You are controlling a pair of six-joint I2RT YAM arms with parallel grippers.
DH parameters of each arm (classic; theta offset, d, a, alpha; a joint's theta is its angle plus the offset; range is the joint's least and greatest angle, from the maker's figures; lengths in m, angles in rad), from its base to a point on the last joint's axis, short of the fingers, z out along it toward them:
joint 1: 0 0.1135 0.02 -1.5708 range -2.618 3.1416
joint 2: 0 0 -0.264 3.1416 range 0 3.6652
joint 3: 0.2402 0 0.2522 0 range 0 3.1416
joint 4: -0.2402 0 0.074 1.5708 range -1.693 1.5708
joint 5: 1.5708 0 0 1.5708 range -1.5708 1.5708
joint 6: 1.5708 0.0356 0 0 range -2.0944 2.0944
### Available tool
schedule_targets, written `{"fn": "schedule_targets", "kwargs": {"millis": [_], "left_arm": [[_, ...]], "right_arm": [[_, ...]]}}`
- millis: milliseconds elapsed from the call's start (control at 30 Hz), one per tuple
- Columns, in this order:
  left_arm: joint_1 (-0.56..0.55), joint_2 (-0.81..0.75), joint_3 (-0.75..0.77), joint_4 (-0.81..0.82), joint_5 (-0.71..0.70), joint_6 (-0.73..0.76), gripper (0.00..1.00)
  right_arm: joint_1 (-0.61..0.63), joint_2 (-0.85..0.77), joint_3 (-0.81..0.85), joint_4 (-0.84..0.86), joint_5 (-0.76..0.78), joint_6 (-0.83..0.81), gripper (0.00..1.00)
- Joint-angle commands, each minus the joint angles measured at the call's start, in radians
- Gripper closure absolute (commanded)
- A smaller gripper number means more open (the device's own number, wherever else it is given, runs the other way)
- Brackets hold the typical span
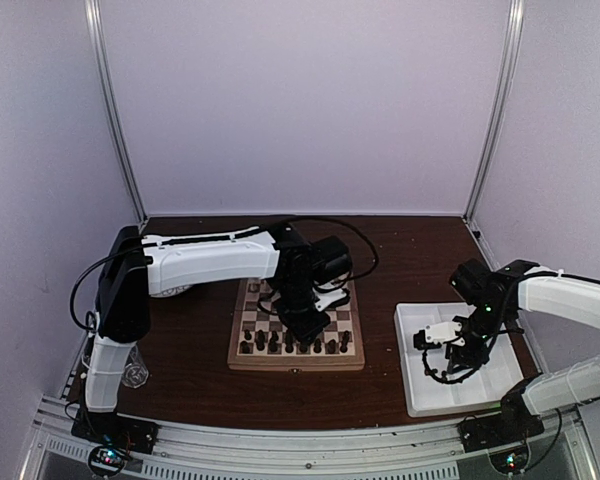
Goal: Set up the chess pieces on the board
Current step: Pick up the pawn from the storage box.
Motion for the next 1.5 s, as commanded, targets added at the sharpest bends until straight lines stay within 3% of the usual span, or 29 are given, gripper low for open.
{"fn": "schedule_targets", "kwargs": {"millis": [0,167,500,900,1233,1467], "left_arm": [[-0.003,-0.005,0.036,-0.031,-0.026,-0.004,0.74],[-0.003,-0.090,0.061,-0.015,-0.073,-0.009,0.69],[-0.003,-0.208,-0.003,0.071,-0.136,-0.039,0.65],[-0.003,-0.355,-0.205,0.413,-0.010,-0.132,0.59],[-0.003,-0.362,-0.240,0.478,0.049,-0.170,0.58],[-0.002,-0.383,-0.324,0.651,0.106,-0.237,0.58]], "right_arm": [[0.004,-0.005,-0.005,0.037,0.008,0.009,0.61],[0.001,0.030,-0.030,0.126,0.045,0.012,0.62],[0.003,0.083,0.005,0.096,-0.038,-0.019,0.61],[0.004,0.115,-0.008,0.133,-0.063,-0.026,0.60],[0.007,0.166,-0.009,0.171,-0.066,-0.045,0.65],[0.015,0.205,-0.020,0.199,-0.073,-0.044,0.72]]}}
